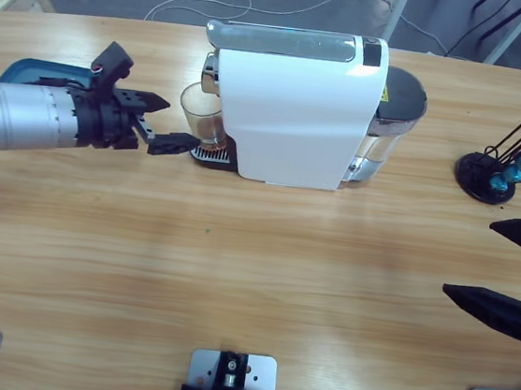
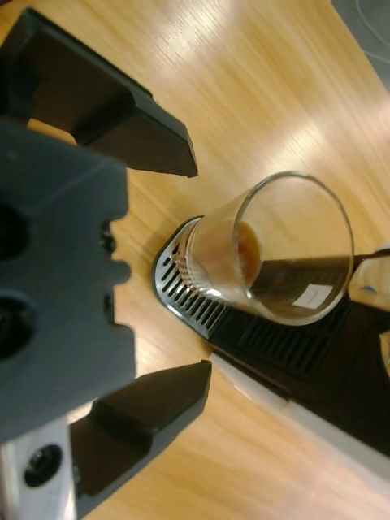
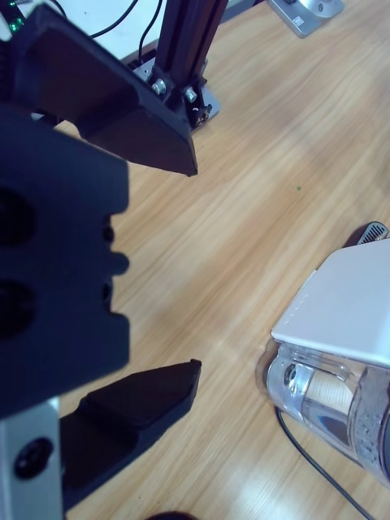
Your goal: Pour coffee
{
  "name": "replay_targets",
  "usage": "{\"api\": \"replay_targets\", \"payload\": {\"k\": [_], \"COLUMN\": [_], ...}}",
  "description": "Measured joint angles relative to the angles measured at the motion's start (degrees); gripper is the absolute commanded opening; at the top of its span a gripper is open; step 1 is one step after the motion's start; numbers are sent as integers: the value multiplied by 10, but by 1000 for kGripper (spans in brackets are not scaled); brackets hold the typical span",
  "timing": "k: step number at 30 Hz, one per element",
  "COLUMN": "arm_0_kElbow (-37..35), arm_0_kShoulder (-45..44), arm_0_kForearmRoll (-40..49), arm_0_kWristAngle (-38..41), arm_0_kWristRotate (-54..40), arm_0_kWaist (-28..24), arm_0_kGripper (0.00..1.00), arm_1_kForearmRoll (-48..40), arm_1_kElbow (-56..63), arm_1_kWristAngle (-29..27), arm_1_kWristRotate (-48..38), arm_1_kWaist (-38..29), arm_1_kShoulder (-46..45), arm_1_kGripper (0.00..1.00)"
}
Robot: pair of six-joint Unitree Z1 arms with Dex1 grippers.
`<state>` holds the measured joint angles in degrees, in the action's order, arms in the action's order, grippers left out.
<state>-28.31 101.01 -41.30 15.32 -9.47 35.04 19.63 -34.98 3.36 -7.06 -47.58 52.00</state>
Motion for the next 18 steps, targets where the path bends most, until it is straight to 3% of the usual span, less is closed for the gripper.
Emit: {"api": "replay_targets", "payload": {"k": [18], "arm_0_kElbow": [-30], "arm_0_kShoulder": [40], "arm_0_kForearmRoll": [-20], "arm_0_kWristAngle": [-20], "arm_0_kWristRotate": [-7], "arm_0_kWaist": [12], "arm_0_kGripper": [973], "arm_1_kForearmRoll": [-4], "arm_1_kElbow": [0], "arm_1_kWristAngle": [0], "arm_1_kWristRotate": [-1], "arm_1_kWaist": [0], "arm_1_kShoulder": [11], "arm_1_kGripper": [1000]}}
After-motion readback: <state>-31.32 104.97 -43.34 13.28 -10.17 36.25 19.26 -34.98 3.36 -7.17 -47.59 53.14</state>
